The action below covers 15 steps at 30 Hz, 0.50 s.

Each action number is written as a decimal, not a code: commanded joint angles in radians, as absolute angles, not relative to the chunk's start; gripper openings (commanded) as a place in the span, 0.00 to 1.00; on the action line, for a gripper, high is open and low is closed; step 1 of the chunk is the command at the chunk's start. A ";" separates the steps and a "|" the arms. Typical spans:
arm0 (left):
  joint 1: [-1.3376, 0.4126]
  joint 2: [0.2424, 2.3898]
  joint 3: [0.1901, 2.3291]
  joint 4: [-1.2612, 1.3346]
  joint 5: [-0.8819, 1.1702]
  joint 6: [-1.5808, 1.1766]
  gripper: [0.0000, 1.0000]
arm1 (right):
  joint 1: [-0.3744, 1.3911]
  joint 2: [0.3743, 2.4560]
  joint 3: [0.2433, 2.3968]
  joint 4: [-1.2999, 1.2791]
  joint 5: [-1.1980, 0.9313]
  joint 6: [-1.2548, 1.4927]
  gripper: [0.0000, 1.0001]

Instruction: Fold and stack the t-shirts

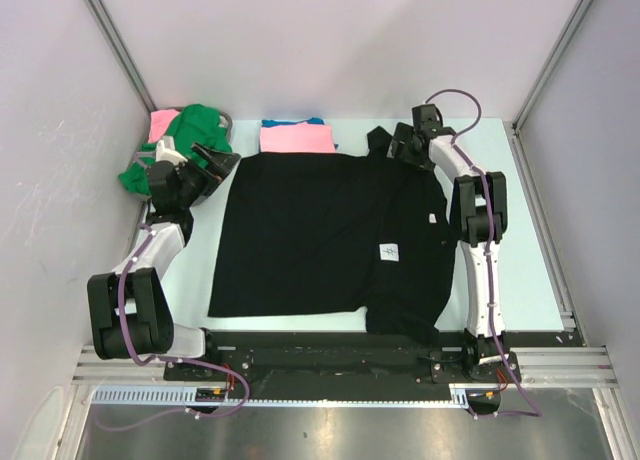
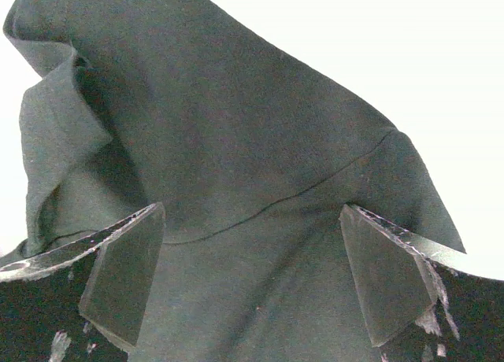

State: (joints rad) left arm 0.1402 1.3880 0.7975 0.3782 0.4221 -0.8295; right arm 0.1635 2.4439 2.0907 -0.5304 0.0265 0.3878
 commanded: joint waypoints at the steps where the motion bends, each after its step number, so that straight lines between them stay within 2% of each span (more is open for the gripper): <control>1: 0.144 1.384 0.796 0.396 0.426 -0.821 0.98 | 0.117 2.505 2.140 -0.617 0.123 0.370 1.00; 6: 0.144 1.384 0.798 0.393 0.425 -0.821 0.98 | 0.127 2.447 2.131 -0.569 0.118 0.368 1.00; 15: 0.143 1.384 0.796 0.393 0.420 -0.822 0.98 | 0.161 2.410 2.270 -0.604 0.028 0.405 1.00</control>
State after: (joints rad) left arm 0.1398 1.3880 0.7975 0.3779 0.4217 -0.8295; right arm 0.1501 2.4573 2.1662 -0.5968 0.0616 0.3874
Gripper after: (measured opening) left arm 0.985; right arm 0.994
